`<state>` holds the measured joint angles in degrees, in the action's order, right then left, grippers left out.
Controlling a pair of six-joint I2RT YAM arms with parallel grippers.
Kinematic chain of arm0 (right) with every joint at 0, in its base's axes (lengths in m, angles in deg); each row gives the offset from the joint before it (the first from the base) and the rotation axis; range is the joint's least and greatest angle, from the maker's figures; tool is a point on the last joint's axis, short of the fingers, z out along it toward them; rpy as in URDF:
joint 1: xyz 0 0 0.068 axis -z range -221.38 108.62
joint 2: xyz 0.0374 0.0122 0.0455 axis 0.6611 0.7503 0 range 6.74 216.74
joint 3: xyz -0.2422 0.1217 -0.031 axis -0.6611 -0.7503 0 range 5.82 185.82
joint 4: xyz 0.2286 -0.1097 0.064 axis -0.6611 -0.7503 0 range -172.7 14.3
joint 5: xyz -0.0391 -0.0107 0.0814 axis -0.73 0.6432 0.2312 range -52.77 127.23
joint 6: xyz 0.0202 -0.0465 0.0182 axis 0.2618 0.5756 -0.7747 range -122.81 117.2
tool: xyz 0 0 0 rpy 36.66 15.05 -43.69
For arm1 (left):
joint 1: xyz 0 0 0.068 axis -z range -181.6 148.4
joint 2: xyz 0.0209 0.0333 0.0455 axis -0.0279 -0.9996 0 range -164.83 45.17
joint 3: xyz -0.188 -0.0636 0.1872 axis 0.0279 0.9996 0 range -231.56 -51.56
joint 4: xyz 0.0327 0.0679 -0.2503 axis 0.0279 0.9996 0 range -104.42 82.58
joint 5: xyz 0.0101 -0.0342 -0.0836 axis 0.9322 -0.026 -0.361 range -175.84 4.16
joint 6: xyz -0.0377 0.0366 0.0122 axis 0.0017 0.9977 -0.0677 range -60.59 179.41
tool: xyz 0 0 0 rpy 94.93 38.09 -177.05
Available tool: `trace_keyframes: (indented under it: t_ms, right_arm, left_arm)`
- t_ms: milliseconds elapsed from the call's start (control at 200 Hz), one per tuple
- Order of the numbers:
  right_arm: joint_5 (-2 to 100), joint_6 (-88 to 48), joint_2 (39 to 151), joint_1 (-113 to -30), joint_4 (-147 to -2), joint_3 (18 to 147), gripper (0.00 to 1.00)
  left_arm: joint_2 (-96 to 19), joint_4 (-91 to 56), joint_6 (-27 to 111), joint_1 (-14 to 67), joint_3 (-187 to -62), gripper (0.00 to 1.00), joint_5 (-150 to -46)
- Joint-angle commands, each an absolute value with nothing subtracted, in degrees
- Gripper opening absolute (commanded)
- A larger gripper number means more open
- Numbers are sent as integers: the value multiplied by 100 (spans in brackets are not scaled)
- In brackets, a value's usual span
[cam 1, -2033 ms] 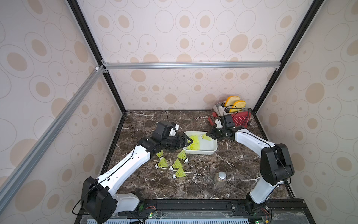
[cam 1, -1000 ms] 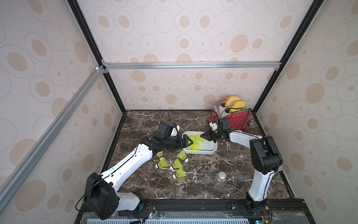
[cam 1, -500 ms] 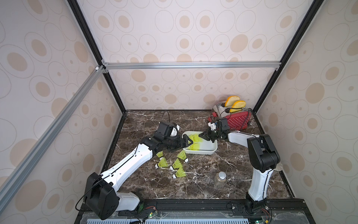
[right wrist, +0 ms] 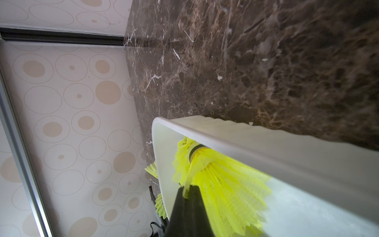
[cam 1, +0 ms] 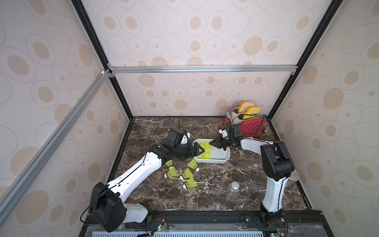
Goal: Put the shuttlecocks into the storage box
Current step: Place the shuttlecock in the storage box.
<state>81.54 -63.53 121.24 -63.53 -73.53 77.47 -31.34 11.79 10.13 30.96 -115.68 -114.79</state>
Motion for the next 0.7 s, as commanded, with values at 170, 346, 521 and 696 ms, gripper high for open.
trace_keyframes:
  t_ms: [170, 346, 521, 696]
  right_arm:
    - [8316, -6364, 12434, -6390, -7463, 7938, 0]
    - [8267, -6328, 12486, -6436, -7565, 7987, 0]
    - [8196, -6203, 12488, -6441, -7818, 8075, 17]
    - [8069, -5932, 12367, -6437, -8250, 8208, 36]
  left_arm:
    - [-3138, 1179, 1072, 3070, -11766, 86, -11440]
    - [-3155, 1180, 1072, 3082, -11774, 86, -11440]
    - [-3155, 1179, 1081, 3083, -11792, 86, -11449]
    - [-3151, 1194, 1087, 3083, -11792, 86, -11458]
